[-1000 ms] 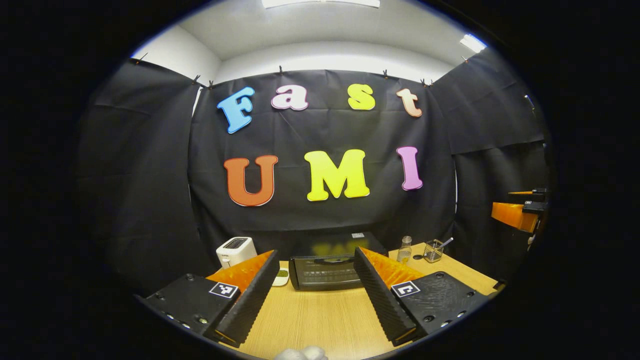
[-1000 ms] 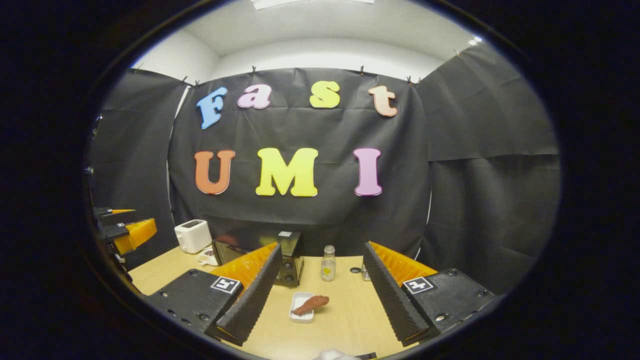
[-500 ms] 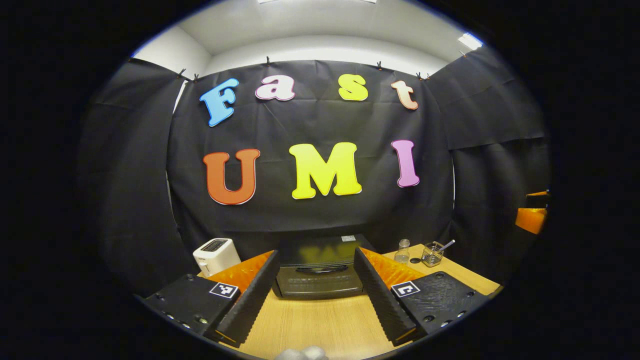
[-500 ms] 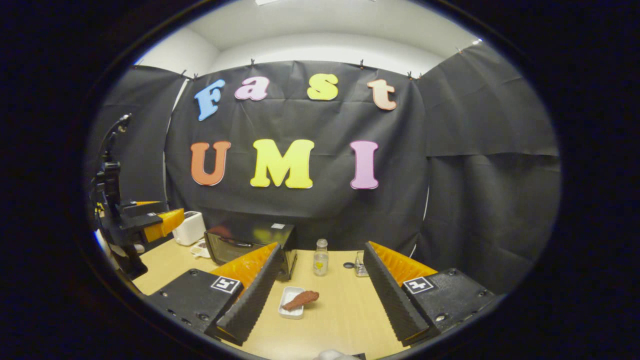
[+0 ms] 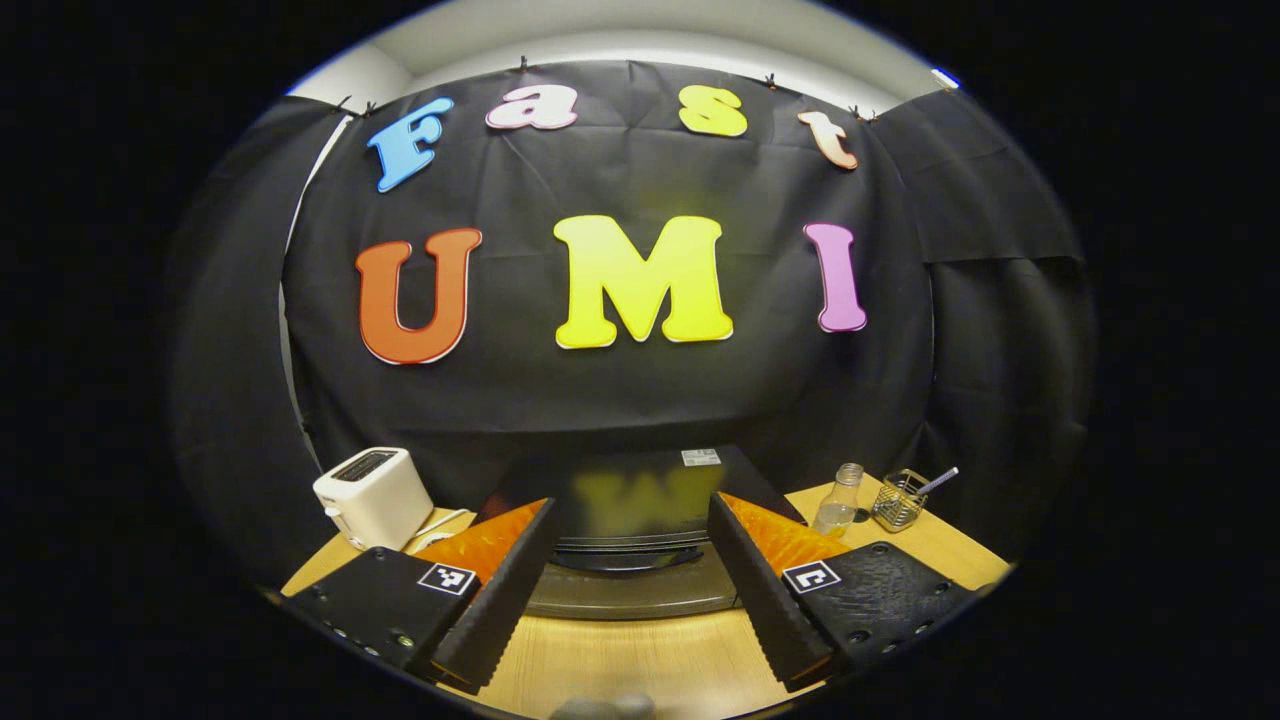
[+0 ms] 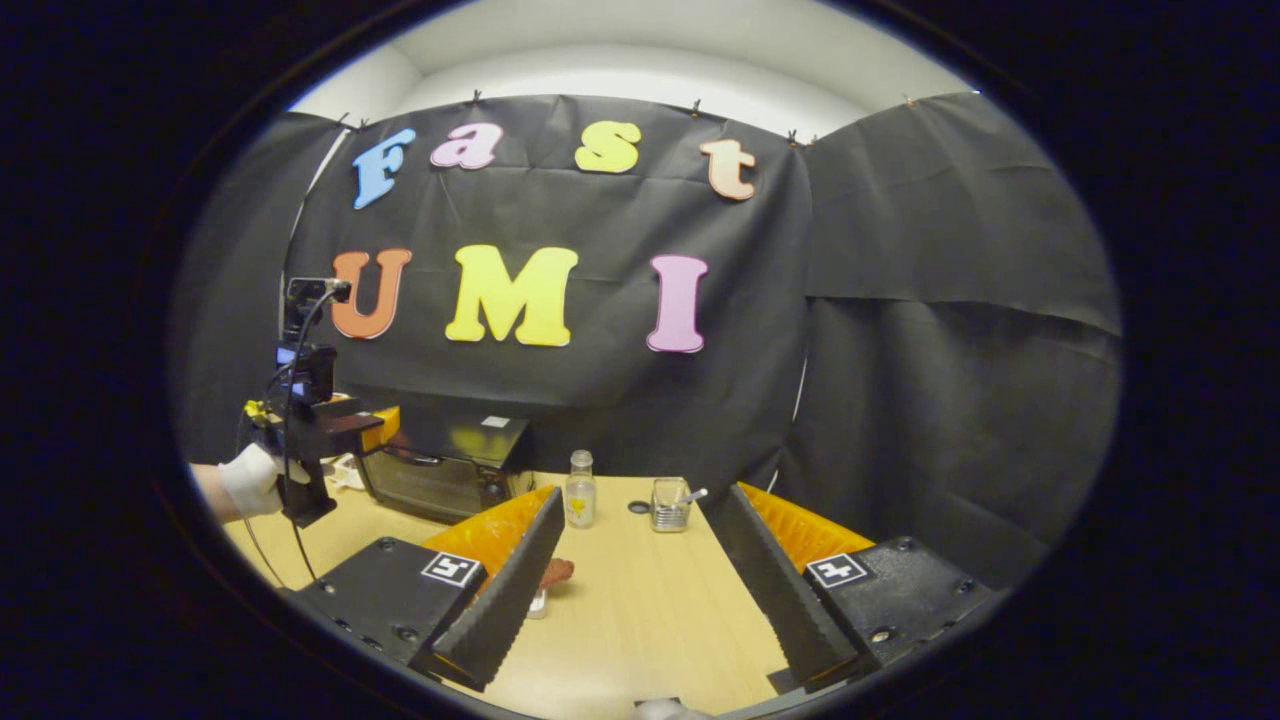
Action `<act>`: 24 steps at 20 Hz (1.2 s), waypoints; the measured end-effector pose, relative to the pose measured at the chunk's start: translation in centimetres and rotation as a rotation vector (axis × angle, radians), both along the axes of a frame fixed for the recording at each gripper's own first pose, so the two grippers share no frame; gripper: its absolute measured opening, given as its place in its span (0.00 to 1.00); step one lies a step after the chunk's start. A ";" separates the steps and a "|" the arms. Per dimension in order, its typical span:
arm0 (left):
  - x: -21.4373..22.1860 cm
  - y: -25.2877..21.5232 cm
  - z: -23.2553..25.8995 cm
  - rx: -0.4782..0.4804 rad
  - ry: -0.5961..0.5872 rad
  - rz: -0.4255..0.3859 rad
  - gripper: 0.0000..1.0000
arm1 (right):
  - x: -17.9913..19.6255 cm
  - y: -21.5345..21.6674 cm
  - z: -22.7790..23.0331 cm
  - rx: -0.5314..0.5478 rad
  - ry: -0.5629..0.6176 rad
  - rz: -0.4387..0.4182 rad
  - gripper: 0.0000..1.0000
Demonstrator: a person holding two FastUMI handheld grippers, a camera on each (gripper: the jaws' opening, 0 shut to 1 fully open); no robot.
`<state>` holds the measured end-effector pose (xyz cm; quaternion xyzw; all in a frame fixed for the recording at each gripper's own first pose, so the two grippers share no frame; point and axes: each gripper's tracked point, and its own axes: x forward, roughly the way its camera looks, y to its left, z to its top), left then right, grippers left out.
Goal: Open the electric oven with the left hand, put the food in, and close the electric oven.
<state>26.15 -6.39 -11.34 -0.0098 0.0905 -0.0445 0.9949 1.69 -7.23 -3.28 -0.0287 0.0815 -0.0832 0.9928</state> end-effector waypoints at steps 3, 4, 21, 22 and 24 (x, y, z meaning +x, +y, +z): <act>2.4 -0.1 -3.0 0.003 0.044 0.003 0.96 | 0.3 -0.6 -0.8 -0.012 0.026 -0.021 1.00; 3.2 -0.1 -3.9 0.004 0.050 0.005 0.96 | 0.3 -0.5 -0.9 -0.011 0.030 -0.020 1.00; 3.4 0.0 -7.6 0.072 0.099 -0.009 0.98 | -0.3 0.3 -0.5 -0.024 0.024 -0.010 1.00; 3.7 0.0 -7.3 0.064 0.089 -0.009 0.98 | -0.4 0.5 -0.6 -0.021 0.030 -0.005 1.00; 4.0 0.4 -8.0 0.044 0.121 0.009 0.96 | -0.6 0.6 -0.7 -0.018 0.034 -0.002 1.00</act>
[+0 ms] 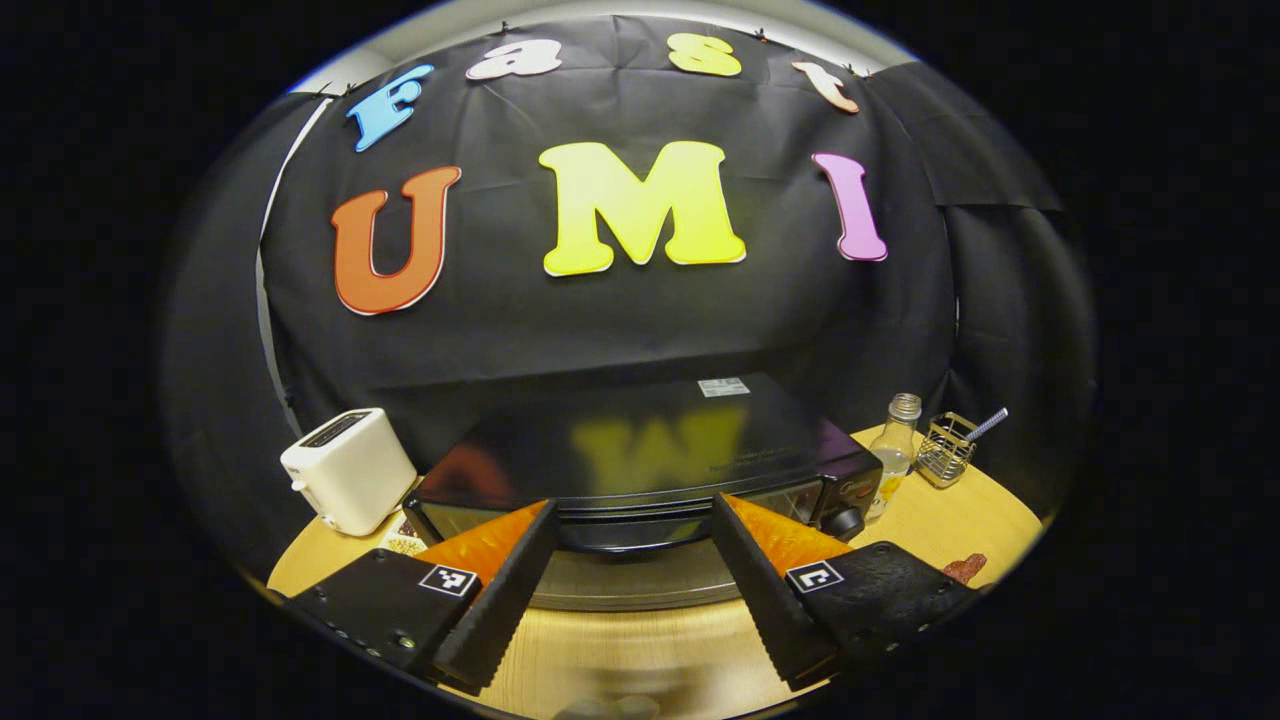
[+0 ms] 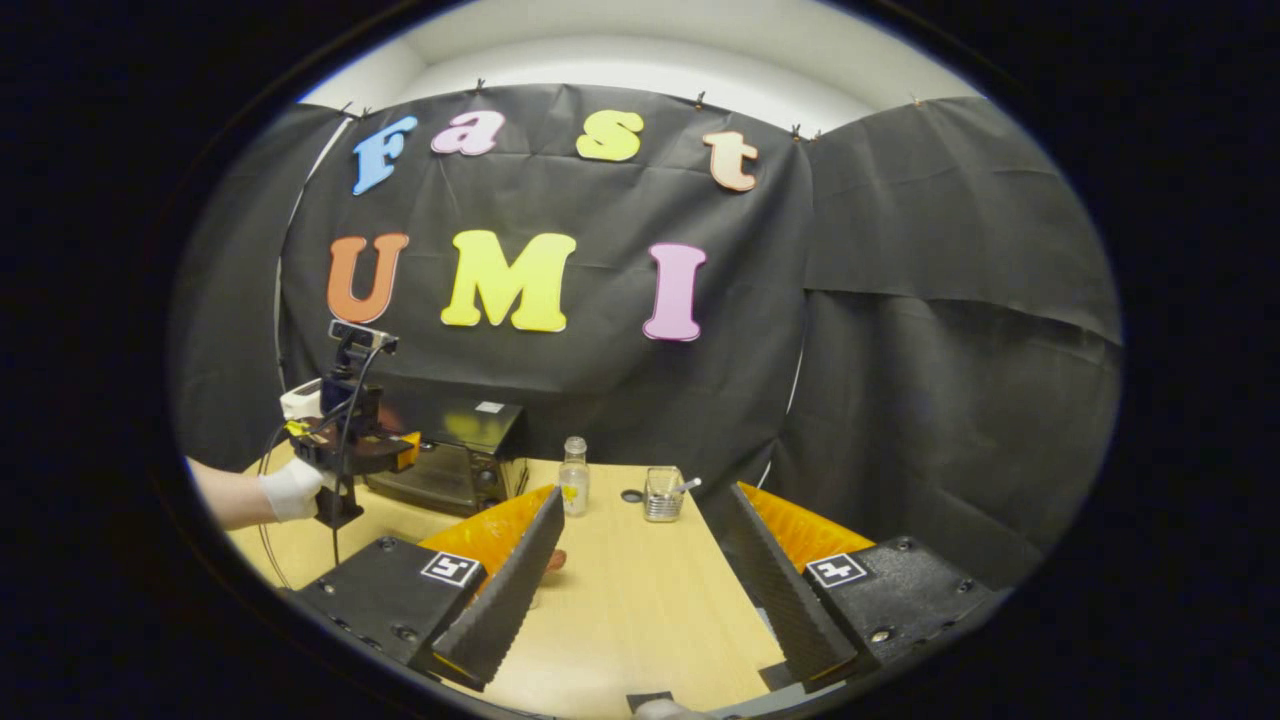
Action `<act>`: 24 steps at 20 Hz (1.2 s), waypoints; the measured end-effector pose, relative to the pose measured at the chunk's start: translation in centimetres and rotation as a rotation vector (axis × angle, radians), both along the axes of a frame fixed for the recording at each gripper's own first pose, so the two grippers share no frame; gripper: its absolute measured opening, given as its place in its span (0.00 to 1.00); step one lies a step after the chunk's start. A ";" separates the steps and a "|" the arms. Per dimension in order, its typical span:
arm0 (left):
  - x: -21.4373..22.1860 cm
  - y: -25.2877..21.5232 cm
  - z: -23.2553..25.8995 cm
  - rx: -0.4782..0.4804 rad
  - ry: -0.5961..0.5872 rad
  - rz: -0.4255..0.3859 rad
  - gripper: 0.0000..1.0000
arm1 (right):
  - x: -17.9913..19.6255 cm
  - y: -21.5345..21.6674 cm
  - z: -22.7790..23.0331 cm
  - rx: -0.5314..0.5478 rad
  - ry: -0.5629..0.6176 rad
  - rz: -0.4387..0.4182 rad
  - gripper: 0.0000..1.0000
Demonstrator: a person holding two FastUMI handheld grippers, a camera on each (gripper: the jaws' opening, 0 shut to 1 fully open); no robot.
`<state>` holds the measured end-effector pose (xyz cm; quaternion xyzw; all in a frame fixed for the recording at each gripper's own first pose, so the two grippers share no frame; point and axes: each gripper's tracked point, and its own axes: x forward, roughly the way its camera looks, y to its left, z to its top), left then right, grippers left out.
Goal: Open the electric oven with the left hand, put the food in, and close the electric oven.
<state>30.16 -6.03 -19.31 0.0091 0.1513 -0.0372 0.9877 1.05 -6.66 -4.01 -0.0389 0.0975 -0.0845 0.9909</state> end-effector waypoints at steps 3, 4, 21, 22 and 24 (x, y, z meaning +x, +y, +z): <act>1.3 0.2 -0.1 -0.021 0.004 0.020 0.96 | -0.2 -0.1 -0.3 -0.002 0.007 0.003 1.00; 1.5 0.3 -0.3 -0.017 0.013 0.019 0.98 | -0.2 -0.1 -0.2 -0.002 0.008 0.002 1.00; -7.3 0.4 -3.2 -0.018 0.092 0.001 0.97 | -2.2 0.0 -1.2 0.027 0.009 0.024 1.00; -8.2 0.3 -3.8 -0.019 0.100 -0.003 0.97 | -2.4 0.1 -1.3 0.031 0.014 0.027 1.00; -9.7 0.3 -5.2 -0.025 0.127 -0.009 0.97 | -2.6 0.6 -1.3 0.039 0.011 0.038 1.00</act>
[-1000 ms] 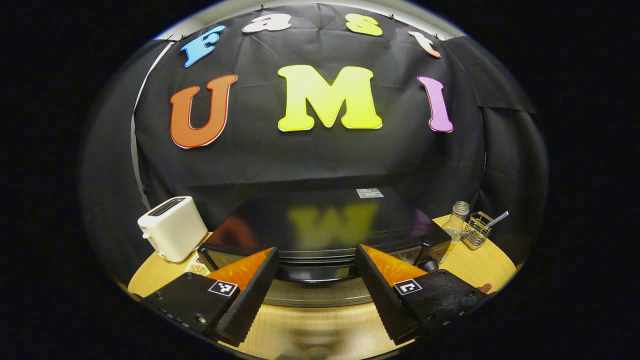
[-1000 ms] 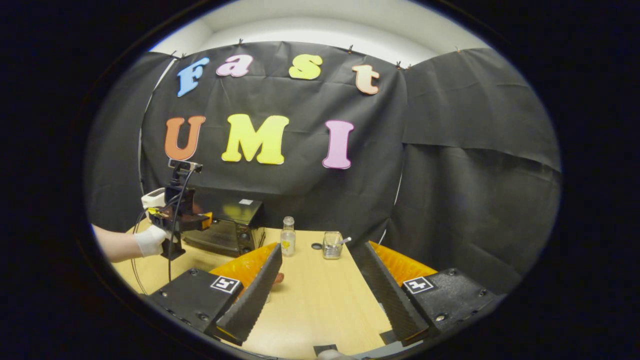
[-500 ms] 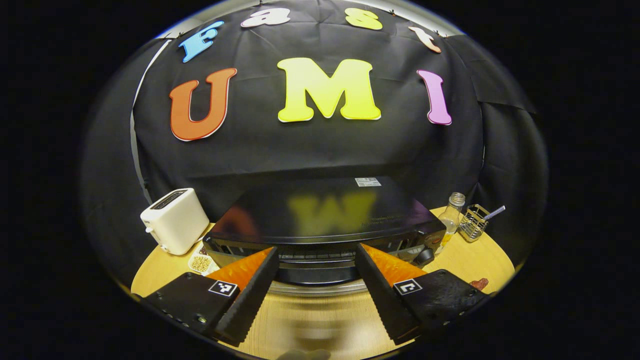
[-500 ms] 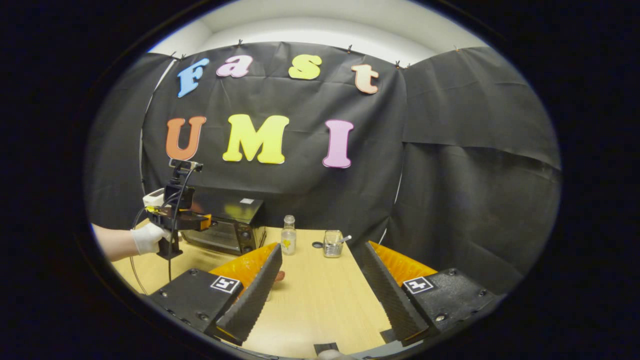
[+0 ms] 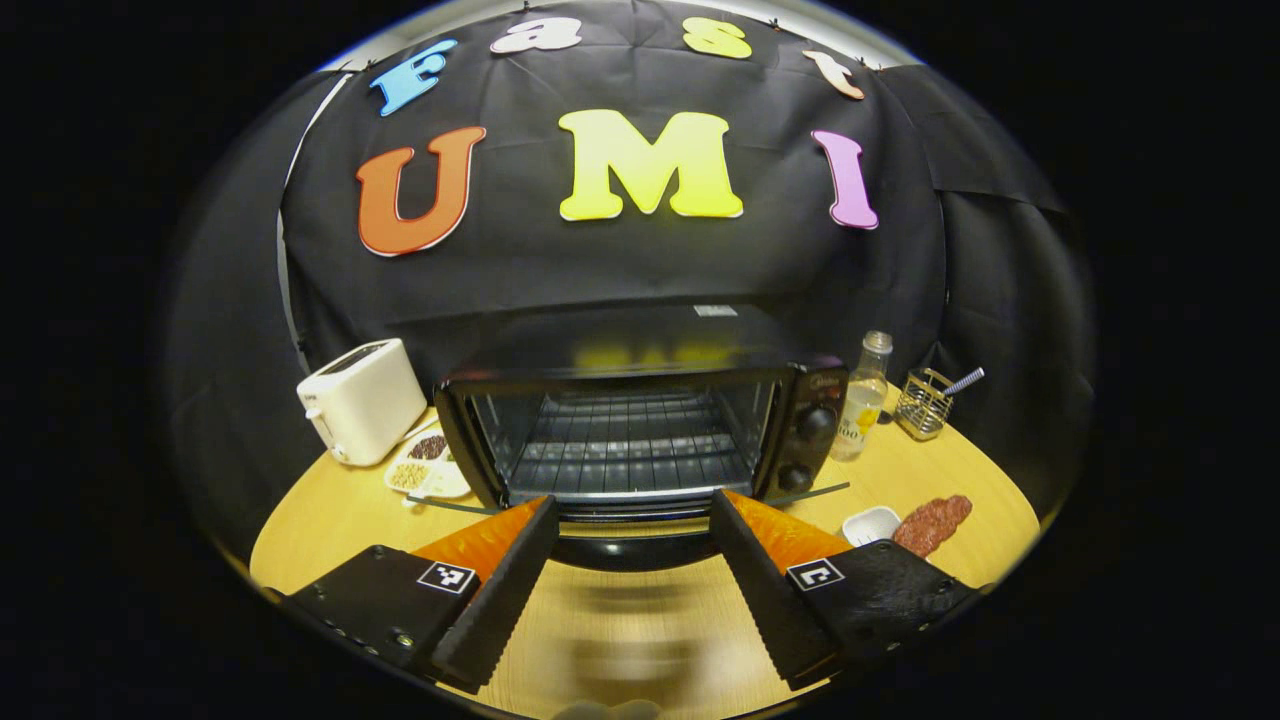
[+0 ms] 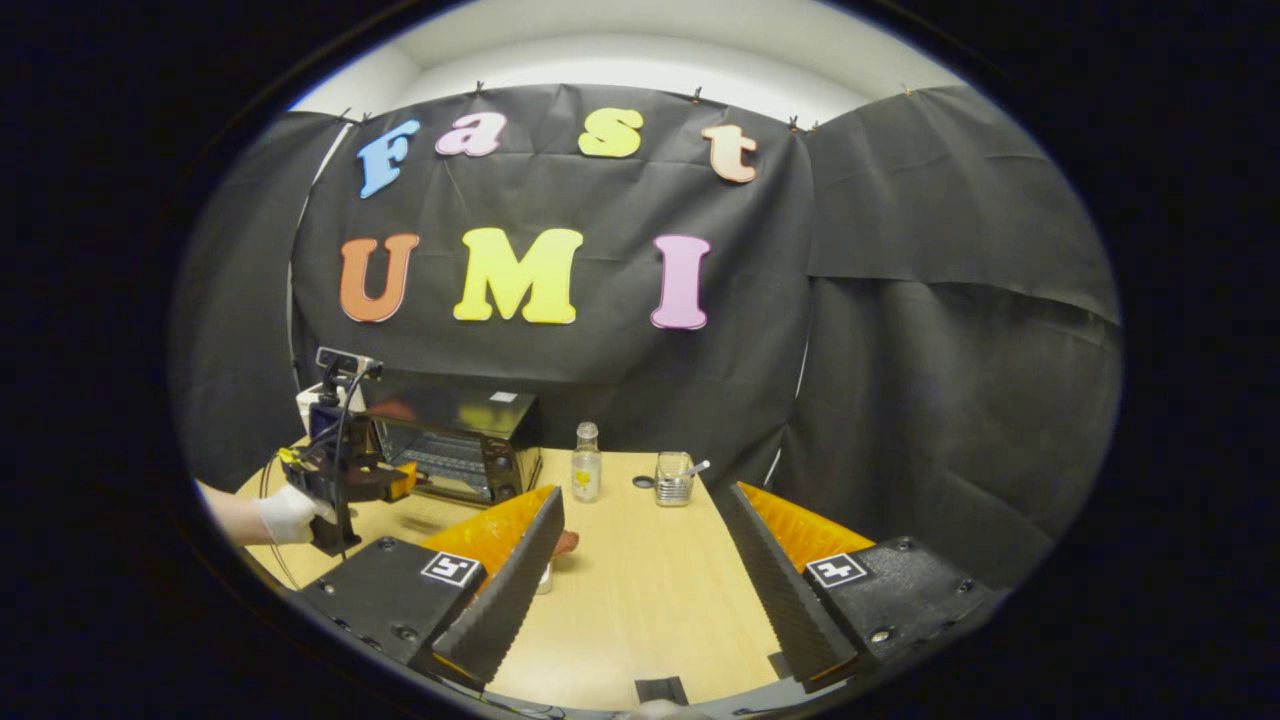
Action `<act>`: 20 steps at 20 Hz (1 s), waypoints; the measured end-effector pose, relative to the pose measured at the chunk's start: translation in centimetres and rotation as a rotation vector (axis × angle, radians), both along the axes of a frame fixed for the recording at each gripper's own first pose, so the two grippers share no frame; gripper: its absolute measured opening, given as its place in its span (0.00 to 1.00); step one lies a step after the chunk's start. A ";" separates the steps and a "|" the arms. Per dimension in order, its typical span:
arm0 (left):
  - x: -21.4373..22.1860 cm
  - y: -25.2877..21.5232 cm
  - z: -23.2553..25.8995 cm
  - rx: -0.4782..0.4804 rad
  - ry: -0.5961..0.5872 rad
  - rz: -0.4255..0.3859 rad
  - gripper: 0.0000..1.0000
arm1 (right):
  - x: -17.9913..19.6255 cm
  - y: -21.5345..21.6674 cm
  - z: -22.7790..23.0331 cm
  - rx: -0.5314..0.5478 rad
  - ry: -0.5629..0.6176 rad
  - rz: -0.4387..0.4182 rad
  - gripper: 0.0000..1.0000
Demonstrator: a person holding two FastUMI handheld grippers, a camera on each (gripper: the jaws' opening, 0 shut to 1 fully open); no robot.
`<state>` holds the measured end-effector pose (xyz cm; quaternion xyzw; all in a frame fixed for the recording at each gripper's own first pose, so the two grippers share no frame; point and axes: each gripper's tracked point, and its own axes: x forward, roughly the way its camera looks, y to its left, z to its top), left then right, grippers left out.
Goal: Open the electric oven with the left hand, put the food in, and close the electric oven.
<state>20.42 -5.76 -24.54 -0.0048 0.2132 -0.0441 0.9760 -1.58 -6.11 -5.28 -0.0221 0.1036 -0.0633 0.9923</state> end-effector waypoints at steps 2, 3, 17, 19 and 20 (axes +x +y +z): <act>-1.4 0.0 -1.5 0.004 0.032 -0.007 0.97 | 0.1 0.5 -0.1 -0.008 0.001 0.016 1.00; -2.0 0.0 -2.2 -0.001 0.048 -0.004 0.97 | 0.1 0.7 -0.1 -0.011 -0.001 0.023 1.00; -5.9 -0.4 -11.2 0.004 0.249 0.007 0.97 | -0.5 -0.2 -2.6 -0.023 0.056 0.020 1.00; -6.0 -0.9 -11.3 0.002 0.257 -0.005 0.97 | -0.4 -0.6 -2.9 -0.025 0.061 0.013 1.00; -5.9 -0.8 -11.5 0.007 0.262 -0.008 0.95 | -0.2 -0.8 -3.1 -0.031 0.067 0.010 1.00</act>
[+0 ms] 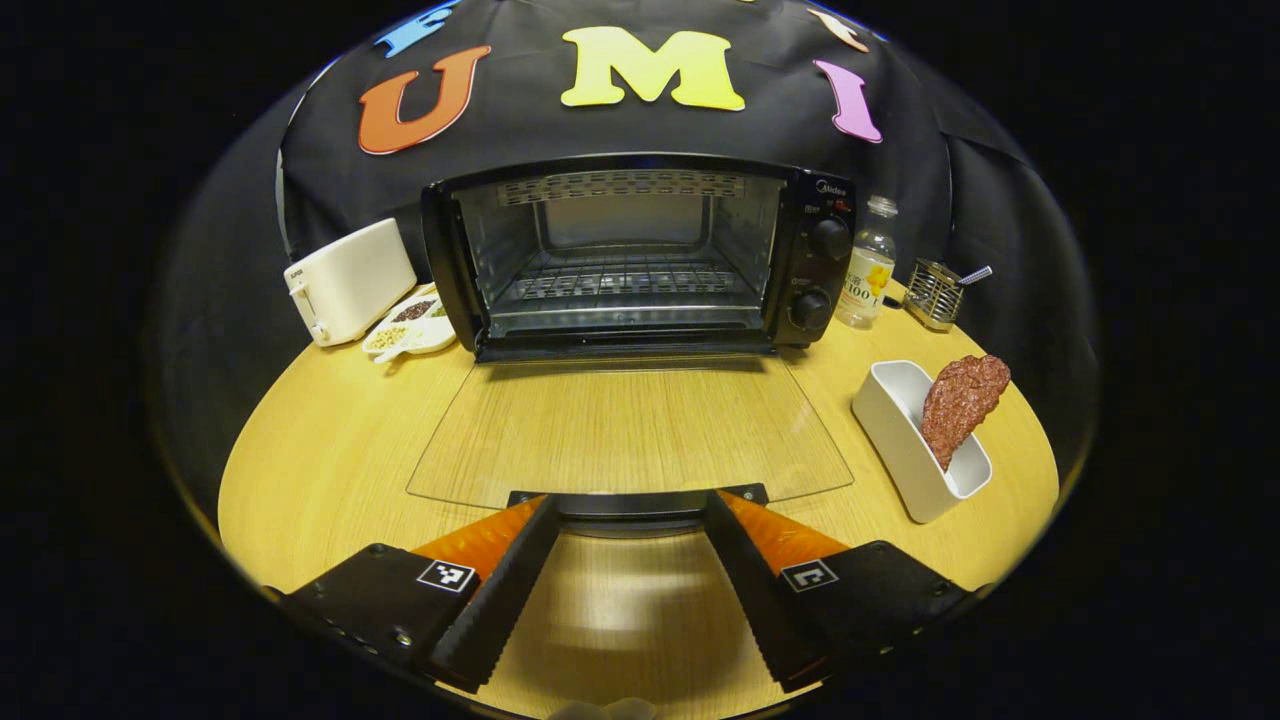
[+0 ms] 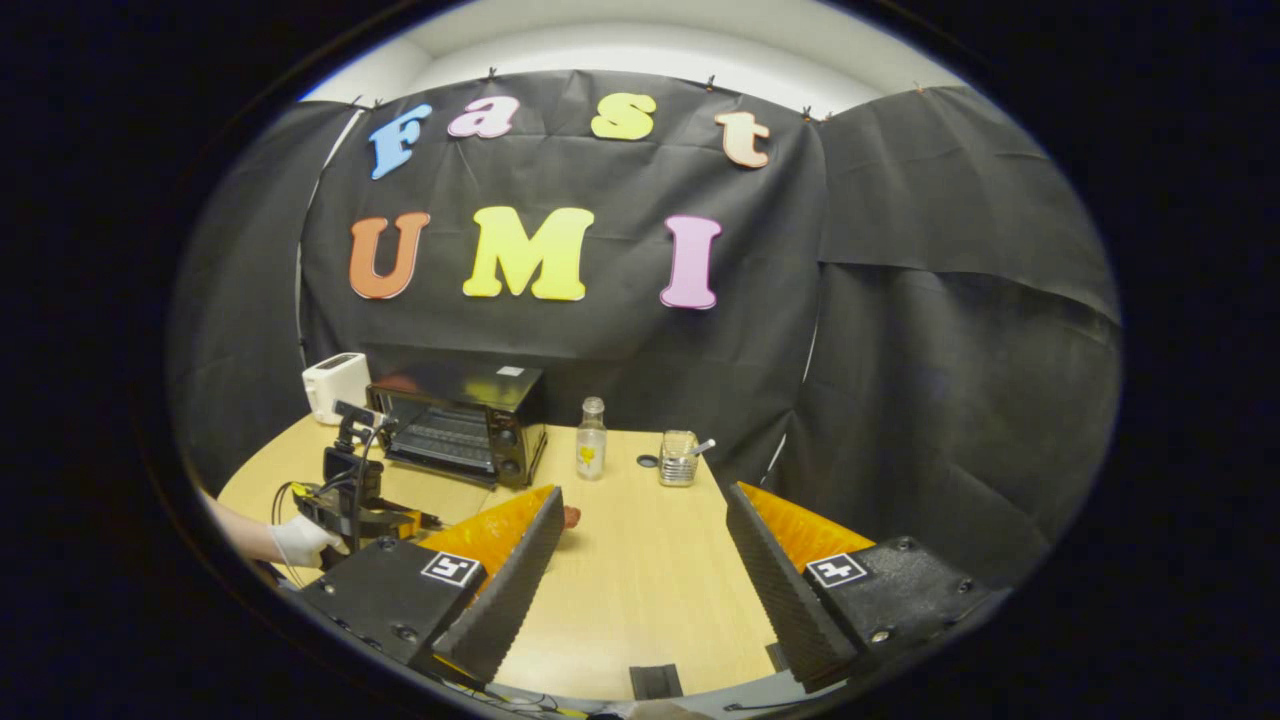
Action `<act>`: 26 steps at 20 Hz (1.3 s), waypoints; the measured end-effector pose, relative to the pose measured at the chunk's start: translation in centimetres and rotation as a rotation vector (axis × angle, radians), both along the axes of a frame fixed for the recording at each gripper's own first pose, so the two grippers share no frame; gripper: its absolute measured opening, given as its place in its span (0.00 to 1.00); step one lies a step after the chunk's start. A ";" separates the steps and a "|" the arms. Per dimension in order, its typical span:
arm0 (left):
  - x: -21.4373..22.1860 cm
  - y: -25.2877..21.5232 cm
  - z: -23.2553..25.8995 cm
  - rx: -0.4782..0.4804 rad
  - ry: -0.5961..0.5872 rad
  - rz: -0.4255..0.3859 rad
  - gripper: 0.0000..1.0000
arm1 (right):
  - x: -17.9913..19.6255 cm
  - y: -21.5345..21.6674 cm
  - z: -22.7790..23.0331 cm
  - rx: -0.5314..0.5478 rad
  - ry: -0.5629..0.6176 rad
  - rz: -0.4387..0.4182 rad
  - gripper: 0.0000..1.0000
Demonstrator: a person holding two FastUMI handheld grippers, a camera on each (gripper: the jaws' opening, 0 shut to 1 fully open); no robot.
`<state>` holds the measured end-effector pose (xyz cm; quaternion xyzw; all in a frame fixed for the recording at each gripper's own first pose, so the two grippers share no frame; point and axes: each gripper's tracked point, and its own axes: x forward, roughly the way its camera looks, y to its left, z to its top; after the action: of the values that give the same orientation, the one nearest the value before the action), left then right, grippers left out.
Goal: Open the electric oven with the left hand, put the food in, and close the electric oven.
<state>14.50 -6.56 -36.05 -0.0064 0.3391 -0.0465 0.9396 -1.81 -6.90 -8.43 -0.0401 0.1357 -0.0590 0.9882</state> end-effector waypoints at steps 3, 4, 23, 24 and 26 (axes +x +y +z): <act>-0.2 0.0 -0.2 -0.003 0.021 -0.002 0.95 | 0.4 -0.3 -1.6 0.006 0.035 -0.004 1.00; -0.1 0.0 0.0 -0.006 0.017 0.004 1.00 | 0.5 -0.2 -1.8 0.014 0.040 0.000 1.00; -11.4 8.9 16.7 0.057 -0.243 0.177 0.97 | 16.2 3.1 -15.6 0.228 0.282 0.251 1.00; -11.7 9.1 17.6 0.056 -0.252 0.199 0.97 | 17.4 3.5 -16.9 0.247 0.314 0.270 1.00; -12.4 8.9 19.1 0.060 -0.263 0.230 0.97 | 19.2 4.5 -19.4 0.290 0.393 0.316 0.96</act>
<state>2.13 2.33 -16.90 -0.0112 0.2115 0.0711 0.9747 17.43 -2.44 -27.81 0.0702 0.3236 0.1246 0.9353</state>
